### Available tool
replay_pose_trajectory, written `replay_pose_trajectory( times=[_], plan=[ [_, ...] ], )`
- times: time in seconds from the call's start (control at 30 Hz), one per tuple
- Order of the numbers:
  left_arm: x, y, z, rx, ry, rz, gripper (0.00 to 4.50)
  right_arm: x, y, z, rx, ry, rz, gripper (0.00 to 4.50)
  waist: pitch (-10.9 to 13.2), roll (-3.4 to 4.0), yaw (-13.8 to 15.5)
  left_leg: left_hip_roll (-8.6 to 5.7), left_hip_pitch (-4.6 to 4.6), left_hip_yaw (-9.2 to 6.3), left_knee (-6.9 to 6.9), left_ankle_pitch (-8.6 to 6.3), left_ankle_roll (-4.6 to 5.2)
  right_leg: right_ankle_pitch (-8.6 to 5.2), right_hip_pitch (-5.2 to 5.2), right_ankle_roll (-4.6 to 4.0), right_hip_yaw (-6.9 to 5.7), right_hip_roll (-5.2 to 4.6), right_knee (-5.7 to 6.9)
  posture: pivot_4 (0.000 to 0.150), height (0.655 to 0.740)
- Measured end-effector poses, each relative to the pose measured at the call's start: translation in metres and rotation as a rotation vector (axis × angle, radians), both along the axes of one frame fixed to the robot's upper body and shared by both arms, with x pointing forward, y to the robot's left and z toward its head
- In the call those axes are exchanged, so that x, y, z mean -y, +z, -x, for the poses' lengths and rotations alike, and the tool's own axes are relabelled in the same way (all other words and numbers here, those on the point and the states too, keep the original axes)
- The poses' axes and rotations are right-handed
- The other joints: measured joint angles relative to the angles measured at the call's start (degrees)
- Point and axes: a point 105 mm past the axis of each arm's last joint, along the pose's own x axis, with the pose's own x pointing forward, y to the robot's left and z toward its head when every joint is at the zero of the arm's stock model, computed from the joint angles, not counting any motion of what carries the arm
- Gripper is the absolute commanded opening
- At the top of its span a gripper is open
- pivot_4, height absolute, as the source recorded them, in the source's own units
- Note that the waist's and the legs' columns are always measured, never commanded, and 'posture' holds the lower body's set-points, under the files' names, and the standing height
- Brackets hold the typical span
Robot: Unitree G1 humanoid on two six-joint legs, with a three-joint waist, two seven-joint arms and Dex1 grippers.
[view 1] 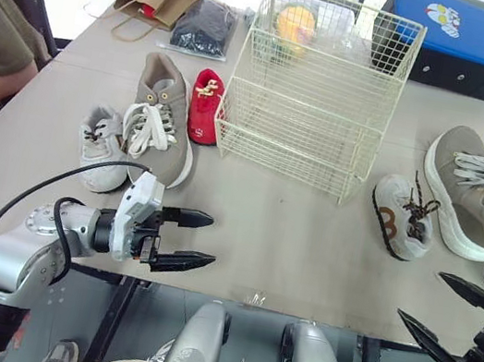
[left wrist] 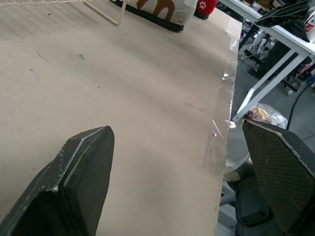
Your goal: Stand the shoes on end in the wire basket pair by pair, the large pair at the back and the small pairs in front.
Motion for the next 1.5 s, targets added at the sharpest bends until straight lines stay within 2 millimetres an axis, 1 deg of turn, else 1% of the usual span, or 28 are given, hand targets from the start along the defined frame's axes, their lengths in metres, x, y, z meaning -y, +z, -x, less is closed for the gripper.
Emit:
replay_pose_trajectory(
  times=[0.07, 0.1, 0.13, 0.23, 0.4, 0.47, 0.53, 0.63, 0.67, 0.7, 0.73, 0.77, 0.8, 0.83, 0.87, 0.93, 0.97, 1.03, 1.1, 1.13, 1.2, 1.27, 1.3, 1.37, 1.4, 1.5],
  plan=[
    [0.000, 0.000, 0.000, 0.004, -0.005, -0.003, 4.50, 0.000, 0.000, 0.000, 0.005, -0.002, -0.001, 4.46, 0.0, 0.00, 0.0, -0.01, 0.00, 0.00, -0.01, 0.00, 0.00, 0.00, 0.00, 0.00, -0.01, 0.00, 0.00, 0.150, 0.7400],
    [-0.001, 0.000, 0.000, 0.002, -0.010, 0.000, 4.50, 0.001, 0.001, -0.002, 0.022, -0.022, -0.009, 4.46, 0.0, 0.00, 0.0, -0.01, 0.00, -0.02, -0.02, 0.00, 0.00, 0.00, 0.00, -0.01, -0.02, 0.01, 0.00, 0.150, 0.7400],
    [0.000, 0.002, -0.003, -0.005, -0.019, 0.020, 4.50, 0.003, 0.006, -0.007, 0.071, -0.078, -0.031, 4.46, 0.0, 0.00, 0.1, 0.00, -0.01, -0.04, -0.01, 0.00, 0.00, -0.01, 0.00, 0.00, -0.05, 0.02, 0.00, 0.150, 0.7400],
    [0.013, 0.017, -0.009, 0.021, -0.083, 0.098, 4.50, 0.001, 0.019, -0.019, 0.170, -0.195, -0.078, 4.46, 0.0, 0.07, 0.1, -0.01, -0.01, -0.02, 0.07, 0.00, 0.00, -0.08, 0.00, 0.12, -0.03, 0.01, 0.04, 0.150, 0.7400],
    [0.025, 0.029, -0.012, 0.055, -0.151, 0.147, 4.50, 0.001, 0.030, -0.028, 0.198, -0.316, -0.055, 4.46, 0.0, 0.04, -0.1, -0.02, -0.03, -0.02, 0.02, 0.00, 0.00, 0.00, -0.04, -0.02, -0.02, 0.03, 0.03, 0.150, 0.7400],
    [0.032, 0.040, -0.014, 0.060, -0.182, 0.201, 4.50, -0.005, 0.037, -0.033, 0.194, -0.292, -0.090, 4.46, 0.0, 0.04, -0.1, -0.04, -0.05, -0.03, 0.03, 0.00, 0.01, 0.01, -0.04, -0.02, -0.03, 0.02, 0.03, 0.150, 0.7400],
    [0.036, 0.045, -0.014, 0.064, -0.197, 0.216, 4.50, -0.012, 0.043, -0.036, 0.197, -0.236, -0.094, 4.46, 0.0, 0.05, -0.1, -0.04, -0.05, -0.04, 0.03, 0.00, 0.01, 0.00, -0.02, -0.02, -0.03, 0.02, 0.03, 0.150, 0.7400],
    [0.039, 0.048, -0.016, 0.072, -0.187, 0.218, 4.50, -0.020, 0.054, -0.041, 0.222, -0.164, -0.066, 4.46, 0.0, 0.05, -0.2, -0.07, -0.04, -0.03, 0.03, 0.00, 0.01, 0.00, -0.02, -0.01, -0.01, 0.02, 0.03, 0.150, 0.7400],
    [0.043, 0.049, -0.017, 0.083, -0.168, 0.225, 4.50, -0.048, 0.068, -0.057, 0.243, 0.009, -0.043, 4.46, 0.0, 0.02, -0.5, -0.03, 0.01, -0.04, 0.04, 0.00, 0.01, 0.00, 0.02, -0.01, -0.01, 0.07, 0.03, 0.150, 0.7400],
    [0.046, 0.050, -0.018, 0.089, -0.174, 0.231, 4.50, -0.054, 0.071, -0.060, 0.250, 0.047, -0.035, 4.46, 0.1, 0.08, -1.5, -0.03, 0.01, 0.06, 0.11, 0.01, 0.02, 0.03, 0.01, -0.01, 0.07, 0.06, 0.02, 0.150, 0.7400],
    [0.047, 0.052, -0.016, 0.101, -0.180, 0.236, 4.50, -0.069, 0.079, -0.066, 0.274, 0.132, -0.015, 4.46, 0.0, 0.05, -1.6, -0.03, 0.04, 0.00, 0.10, 0.02, 0.03, 0.02, 0.02, -0.01, 0.05, 0.08, 0.03, 0.150, 0.7400],
    [0.047, 0.051, -0.015, 0.100, -0.177, 0.239, 4.50, -0.083, 0.083, -0.072, 0.272, 0.209, 0.017, 4.46, 0.0, 0.01, -2.0, 0.04, 0.14, 0.10, 0.08, 0.01, 0.02, 0.03, 0.05, -0.03, 0.06, 0.09, 0.03, 0.150, 0.7400],
    [0.046, 0.051, -0.015, 0.102, -0.169, 0.243, 4.50, -0.092, 0.087, -0.078, 0.274, 0.256, 0.035, 4.46, 0.0, 0.01, -2.0, 0.04, 0.12, 0.01, 0.05, 0.01, 0.03, 0.03, 0.03, -0.05, 0.01, 0.11, 0.03, 0.150, 0.7400],
    [0.040, 0.049, -0.013, 0.109, -0.136, 0.248, 4.50, -0.102, 0.088, -0.091, 0.265, 0.303, 0.057, 4.46, 0.0, -0.03, -2.0, 0.06, 0.11, -0.05, 0.02, 0.01, 0.02, 0.03, 0.03, -0.07, -0.02, 0.15, 0.03, 0.150, 0.7400],
    [0.037, 0.047, -0.013, 0.115, -0.113, 0.250, 4.50, -0.106, 0.087, -0.101, 0.253, 0.313, 0.072, 4.46, 0.0, -0.01, -2.0, 0.05, 0.02, -0.04, -0.01, 0.01, 0.02, 0.03, -0.04, -0.09, -0.01, 0.16, 0.03, 0.150, 0.7400],
    [0.027, 0.047, -0.015, 0.149, -0.034, 0.260, 4.50, -0.118, 0.085, -0.129, 0.220, 0.332, 0.114, 4.46, 0.0, -0.01, -1.8, 0.03, -0.35, -0.04, -0.03, 0.02, 0.01, 0.05, -0.43, -0.09, 0.02, 0.15, 0.08, 0.150, 0.7400],
    [0.022, 0.047, -0.016, 0.165, -0.004, 0.259, 4.50, -0.122, 0.082, -0.139, 0.200, 0.339, 0.130, 4.46, 0.1, -0.04, -1.6, 0.02, -0.40, -0.06, -0.02, 0.02, 0.01, 0.16, -0.50, 0.11, -0.01, 0.14, 0.11, 0.150, 0.7400],
    [0.015, 0.051, -0.016, 0.204, 0.057, 0.260, 4.50, -0.132, 0.075, -0.155, 0.155, 0.360, 0.146, 4.46, 0.1, -0.03, -1.2, 0.00, -0.47, -0.09, -0.09, 0.02, 0.00, 0.16, -0.54, 0.12, -0.06, 0.10, 0.05, 0.150, 0.7400],
    [0.011, 0.055, -0.016, 0.233, 0.107, 0.263, 4.50, -0.137, 0.063, -0.169, 0.100, 0.385, 0.183, 3.95, 0.1, -0.02, -1.2, -0.05, -0.60, -0.11, -0.11, 0.01, 0.00, 0.17, -0.57, 0.13, -0.10, 0.04, -0.05, 0.150, 0.7400],
    [0.011, 0.058, -0.015, 0.245, 0.121, 0.267, 4.50, -0.138, 0.061, -0.171, 0.093, 0.401, 0.200, 3.61, 0.1, -0.02, -1.2, -0.11, -0.71, -0.15, -0.10, 0.01, 0.01, 0.17, -0.63, 0.14, -0.18, -0.04, -0.08, 0.150, 0.7400],
    [0.010, 0.062, -0.013, 0.263, 0.138, 0.268, 4.50, -0.137, 0.060, -0.176, 0.092, 0.414, 0.222, 2.69, 0.1, -0.03, -1.3, -0.15, -0.72, -0.13, -0.05, 0.00, 0.02, 0.18, -0.63, 0.15, -0.18, -0.11, -0.08, 0.150, 0.7400],
    [0.008, 0.066, -0.006, 0.276, 0.161, 0.270, 4.50, -0.136, 0.060, -0.182, 0.098, 0.436, 0.242, 1.72, 0.1, -0.04, -1.4, -0.16, -0.67, -0.10, -0.03, 0.00, 0.02, 0.19, -0.60, 0.16, -0.16, -0.12, -0.05, 0.150, 0.7400],
    [0.006, 0.065, -0.003, 0.274, 0.177, 0.269, 4.50, -0.136, 0.057, -0.181, 0.086, 0.457, 0.246, 1.18, 0.1, -0.03, -1.4, -0.16, -0.60, -0.10, -0.04, 0.00, 0.03, 0.18, -0.56, 0.16, -0.16, -0.12, -0.02, 0.150, 0.7400],
    [0.003, 0.062, 0.001, 0.263, 0.206, 0.259, 4.50, -0.137, 0.052, -0.180, 0.075, 0.496, 0.260, 0.30, 0.1, -0.02, -1.5, -0.16, -0.47, -0.10, -0.05, 0.00, 0.03, 0.17, -0.54, 0.14, -0.16, -0.11, 0.12, 0.150, 0.7400],
    [0.003, 0.061, 0.002, 0.257, 0.214, 0.255, 4.50, -0.137, 0.050, -0.179, 0.072, 0.516, 0.267, 0.07, 0.1, -0.01, -1.5, -0.14, -0.44, -0.12, -0.07, 0.00, 0.03, 0.17, -0.53, 0.13, -0.16, -0.08, 0.14, 0.150, 0.7400],
    [0.006, 0.060, 0.006, 0.257, 0.221, 0.244, 4.50, -0.133, 0.049, -0.177, 0.108, 0.573, 0.325, 0.07, 0.1, 0.00, -1.4, -0.13, -0.35, -0.10, -0.03, 0.01, 0.01, 0.16, -0.42, 0.12, -0.14, -0.05, 0.14, 0.150, 0.7400]
  ],
)
